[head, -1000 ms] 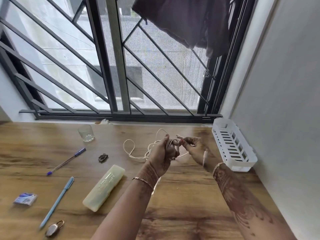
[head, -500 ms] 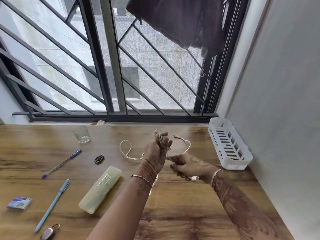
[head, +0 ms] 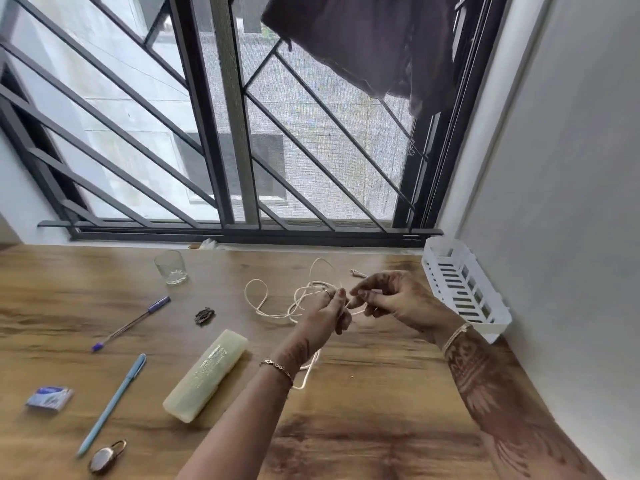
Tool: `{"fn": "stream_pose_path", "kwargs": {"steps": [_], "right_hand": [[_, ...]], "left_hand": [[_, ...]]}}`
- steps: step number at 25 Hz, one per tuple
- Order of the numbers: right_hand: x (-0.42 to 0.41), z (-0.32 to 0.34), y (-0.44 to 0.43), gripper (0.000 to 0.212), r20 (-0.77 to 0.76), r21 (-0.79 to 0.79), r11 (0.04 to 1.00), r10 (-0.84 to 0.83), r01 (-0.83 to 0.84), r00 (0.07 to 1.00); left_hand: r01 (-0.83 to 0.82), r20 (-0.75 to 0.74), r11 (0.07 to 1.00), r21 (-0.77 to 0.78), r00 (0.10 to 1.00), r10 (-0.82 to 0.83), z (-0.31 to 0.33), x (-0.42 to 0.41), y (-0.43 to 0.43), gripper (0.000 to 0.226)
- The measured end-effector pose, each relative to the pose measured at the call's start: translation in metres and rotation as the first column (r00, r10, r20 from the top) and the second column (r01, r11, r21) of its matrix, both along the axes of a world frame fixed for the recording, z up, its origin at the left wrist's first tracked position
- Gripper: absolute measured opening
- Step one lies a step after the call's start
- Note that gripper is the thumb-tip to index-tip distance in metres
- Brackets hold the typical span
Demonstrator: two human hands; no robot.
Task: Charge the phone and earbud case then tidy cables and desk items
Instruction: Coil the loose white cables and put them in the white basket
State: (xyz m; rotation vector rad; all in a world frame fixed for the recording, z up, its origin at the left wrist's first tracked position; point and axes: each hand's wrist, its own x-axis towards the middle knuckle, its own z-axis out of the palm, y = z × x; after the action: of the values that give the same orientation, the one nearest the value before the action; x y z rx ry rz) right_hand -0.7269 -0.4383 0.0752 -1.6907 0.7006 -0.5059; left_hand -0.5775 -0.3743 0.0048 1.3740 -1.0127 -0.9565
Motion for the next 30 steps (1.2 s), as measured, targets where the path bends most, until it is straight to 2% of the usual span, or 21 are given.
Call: {"fn": "stream_pose_path", "kwargs": {"steps": [3,7,10,12,15,18,20,22,26,27,29,30], "right_hand": [[0.007,-0.007,-0.002,0.008,0.122,-0.055,0.986,-0.151,0.159,0.981],[0.014,-0.018,0.002,0.005,0.195,-0.078,0.962,-0.244,0.263,0.95],[0.021,-0.03,0.006,0.006,0.193,0.011,0.967,-0.252,0.255,0.948],[0.023,-0.037,0.004,0.009,0.169,0.007,0.964,-0.265,0.267,0.949],[0.02,-0.038,0.005,0.011,0.091,-0.052,0.97,-0.232,0.237,0.968],[0.02,-0.032,0.014,0.026,0.072,0.008,0.991,-0.131,0.131,0.989],[0.02,-0.029,0.018,0.024,0.089,0.018,0.996,-0.086,0.085,0.992],[0.019,-0.027,0.019,0.015,0.059,-0.046,0.997,-0.061,0.064,0.996],[0.016,-0.03,0.017,0.025,0.024,-0.159,0.984,-0.084,0.087,0.996],[0.015,-0.031,0.017,0.028,0.048,-0.134,0.986,-0.093,0.099,0.995],[0.014,-0.031,0.019,0.035,0.106,-0.083,0.991,-0.094,0.103,0.99],[0.014,-0.032,0.021,0.037,0.115,-0.099,0.989,-0.098,0.11,0.988]], "left_hand": [[0.037,-0.073,0.998,0.046,0.997,-0.034,0.018,-0.009,0.006,0.05],[0.118,-0.325,0.993,0.001,0.939,-0.111,0.028,-0.011,0.009,0.051],[0.072,-0.513,0.997,0.022,0.857,-0.05,0.029,-0.012,0.01,0.043],[0.018,-0.59,0.998,0.063,0.807,0.023,0.027,-0.012,0.01,0.04],[-0.056,-0.61,0.985,0.162,0.779,0.145,0.029,-0.01,0.011,0.031],[-0.142,-0.623,0.977,0.16,0.753,0.212,0.032,-0.007,0.009,0.027],[-0.159,-0.642,0.976,0.147,0.735,0.216,0.032,-0.004,0.007,0.027],[-0.166,-0.626,0.975,0.145,0.748,0.22,0.033,-0.003,0.006,0.028],[-0.221,-0.614,0.96,0.171,0.738,0.279,0.025,0.0,-0.002,0.02],[-0.226,-0.626,0.96,0.164,0.729,0.279,0.022,0.001,-0.004,0.026],[-0.221,-0.626,0.961,0.164,0.73,0.275,0.018,0.001,-0.004,0.056],[-0.217,-0.635,0.966,0.141,0.729,0.256,0.017,0.001,-0.004,0.052]]}}
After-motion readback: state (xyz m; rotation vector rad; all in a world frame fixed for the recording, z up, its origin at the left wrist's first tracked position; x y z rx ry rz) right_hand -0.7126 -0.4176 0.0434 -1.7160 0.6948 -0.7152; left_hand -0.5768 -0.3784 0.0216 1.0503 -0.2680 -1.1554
